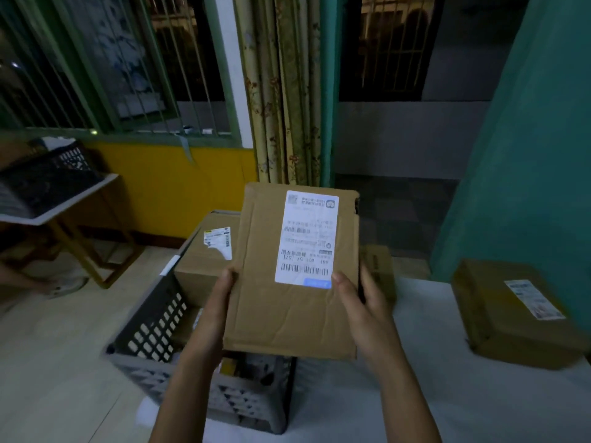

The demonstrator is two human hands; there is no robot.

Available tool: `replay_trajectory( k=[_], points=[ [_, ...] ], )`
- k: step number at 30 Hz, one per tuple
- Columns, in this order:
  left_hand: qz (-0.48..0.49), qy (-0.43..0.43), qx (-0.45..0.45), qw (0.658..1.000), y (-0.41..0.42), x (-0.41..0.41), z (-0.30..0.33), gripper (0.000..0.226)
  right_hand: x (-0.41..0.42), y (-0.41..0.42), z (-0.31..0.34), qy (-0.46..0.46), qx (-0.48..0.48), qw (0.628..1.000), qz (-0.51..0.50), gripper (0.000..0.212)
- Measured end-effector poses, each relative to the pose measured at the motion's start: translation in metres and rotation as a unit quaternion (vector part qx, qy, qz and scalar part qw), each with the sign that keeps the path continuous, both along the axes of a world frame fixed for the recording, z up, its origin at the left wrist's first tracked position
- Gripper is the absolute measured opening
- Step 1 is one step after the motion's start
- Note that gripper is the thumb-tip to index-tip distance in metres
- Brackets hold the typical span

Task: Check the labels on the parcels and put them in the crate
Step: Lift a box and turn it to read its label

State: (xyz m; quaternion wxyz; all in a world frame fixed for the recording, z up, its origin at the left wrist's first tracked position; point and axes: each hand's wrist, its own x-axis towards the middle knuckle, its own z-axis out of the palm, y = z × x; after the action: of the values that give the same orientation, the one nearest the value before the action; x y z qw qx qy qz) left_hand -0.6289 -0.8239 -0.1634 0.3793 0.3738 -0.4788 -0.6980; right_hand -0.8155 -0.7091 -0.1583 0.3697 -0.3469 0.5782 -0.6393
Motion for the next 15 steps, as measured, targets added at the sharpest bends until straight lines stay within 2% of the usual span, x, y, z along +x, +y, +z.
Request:
replay_trajectory(
  k=[2,4,6,9,11,13,15],
  points=[
    [0.002,-0.046,-0.045,0.998,-0.016,0.021,0.000,0.052,0.020,-0.014,0.003,-0.023,0.014,1.000,-0.006,0.042],
    [-0.003,-0.090,-0.053,0.995,-0.034,0.043,-0.001,0.044,0.036,-0.031,0.000,-0.062,0.033,0.997,-0.010,0.041],
    [-0.033,-0.104,-0.017,0.994,-0.050,0.069,-0.004,0.056,0.053,-0.046,-0.003,-0.100,0.060,0.993,-0.014,0.036],
    [-0.066,-0.076,0.019,0.995,-0.073,0.101,-0.012,0.079,0.074,-0.066,-0.011,-0.134,0.084,0.987,-0.028,0.027],
    [-0.086,-0.048,0.031,0.995,-0.086,0.111,-0.017,0.064,0.087,-0.074,-0.013,-0.117,0.094,0.988,-0.047,0.017],
    [-0.090,-0.038,0.033,0.995,-0.096,0.117,-0.019,0.043,0.099,-0.082,-0.014,-0.061,0.112,0.989,-0.072,0.018],
    [-0.086,-0.064,0.020,0.994,-0.101,0.117,-0.018,0.057,0.107,-0.087,-0.015,0.018,0.138,0.986,-0.096,0.039]
  ],
)
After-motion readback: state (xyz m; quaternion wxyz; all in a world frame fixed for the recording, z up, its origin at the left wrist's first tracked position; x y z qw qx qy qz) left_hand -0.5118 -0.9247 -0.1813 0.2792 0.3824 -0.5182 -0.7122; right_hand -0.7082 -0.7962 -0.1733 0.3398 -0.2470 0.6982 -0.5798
